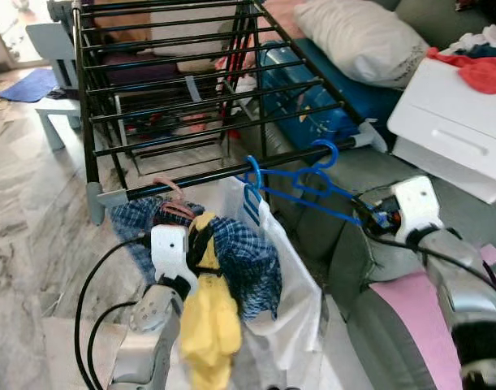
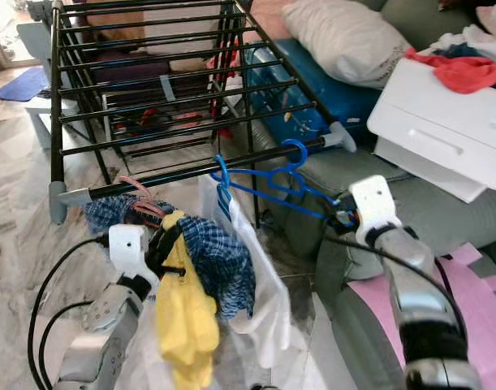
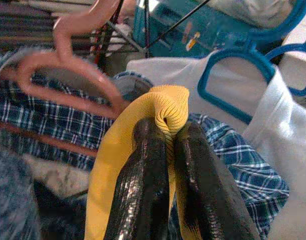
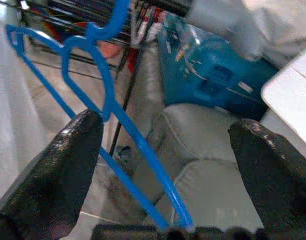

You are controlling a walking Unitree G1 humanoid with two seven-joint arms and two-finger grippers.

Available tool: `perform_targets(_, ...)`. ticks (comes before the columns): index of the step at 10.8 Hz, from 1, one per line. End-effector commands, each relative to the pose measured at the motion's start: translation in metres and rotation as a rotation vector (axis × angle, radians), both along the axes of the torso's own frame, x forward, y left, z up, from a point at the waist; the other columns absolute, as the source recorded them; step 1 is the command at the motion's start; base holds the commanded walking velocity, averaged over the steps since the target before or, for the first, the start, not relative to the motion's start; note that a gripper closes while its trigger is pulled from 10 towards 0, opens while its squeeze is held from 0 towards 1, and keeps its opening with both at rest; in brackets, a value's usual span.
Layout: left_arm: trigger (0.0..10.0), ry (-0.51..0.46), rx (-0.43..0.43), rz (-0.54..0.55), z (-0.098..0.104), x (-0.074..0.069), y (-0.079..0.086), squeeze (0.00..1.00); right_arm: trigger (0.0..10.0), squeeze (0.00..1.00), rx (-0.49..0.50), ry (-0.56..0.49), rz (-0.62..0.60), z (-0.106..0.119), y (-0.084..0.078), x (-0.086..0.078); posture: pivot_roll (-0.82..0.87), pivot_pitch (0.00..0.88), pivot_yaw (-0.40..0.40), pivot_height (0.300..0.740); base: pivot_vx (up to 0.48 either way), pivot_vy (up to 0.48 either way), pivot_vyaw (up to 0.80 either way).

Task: Hang hanger

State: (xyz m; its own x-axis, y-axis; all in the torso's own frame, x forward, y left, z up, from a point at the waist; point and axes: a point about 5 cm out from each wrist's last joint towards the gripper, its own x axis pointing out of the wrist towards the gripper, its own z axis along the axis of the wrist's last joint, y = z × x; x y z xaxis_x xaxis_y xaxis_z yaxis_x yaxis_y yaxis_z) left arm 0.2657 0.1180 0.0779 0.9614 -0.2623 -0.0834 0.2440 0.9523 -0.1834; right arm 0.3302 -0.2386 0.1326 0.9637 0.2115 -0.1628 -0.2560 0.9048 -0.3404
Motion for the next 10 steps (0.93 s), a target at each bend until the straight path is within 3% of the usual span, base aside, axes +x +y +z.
perform_targets(1,10.0,-0.029,0.009,-0.008,0.007,0.000,-0.001,0.00,10.0,0.00,-0.048,-0.010,0.039,0.003,-0.001,0.004,-0.05,0.084,-0.027,0.740,0.000,0.000,0.00)
perform_targets(3,10.0,-0.017,0.015,-0.017,0.005,-0.002,-0.002,0.00,10.0,0.00,-0.096,0.126,0.262,-0.007,0.002,0.011,-0.04,0.088,-0.025,0.740,0.000,0.000,0.00)
perform_targets(6,10.0,-0.011,0.009,-0.018,0.005,0.000,-0.004,0.00,10.0,0.00,-0.048,0.217,0.292,-0.018,0.000,0.016,-0.04,0.076,-0.019,0.740,0.000,0.000,0.00)
perform_targets(7,10.0,-0.010,0.010,-0.030,0.005,0.000,-0.005,0.00,10.0,0.00,-0.083,0.200,0.310,-0.017,0.006,0.019,-0.04,0.075,-0.014,0.740,0.000,0.000,0.00)
perform_targets(9,10.0,-0.011,0.013,-0.033,0.005,0.002,-0.005,0.00,10.0,0.00,0.026,0.203,0.365,-0.015,0.026,0.026,-0.03,0.077,-0.015,0.740,0.000,0.000,0.00)
perform_targets(10,10.0,-0.011,0.013,-0.030,0.005,0.002,-0.004,0.00,10.0,0.00,0.033,0.210,0.401,-0.016,0.032,0.025,-0.03,0.077,-0.015,0.740,0.000,0.000,0.00)
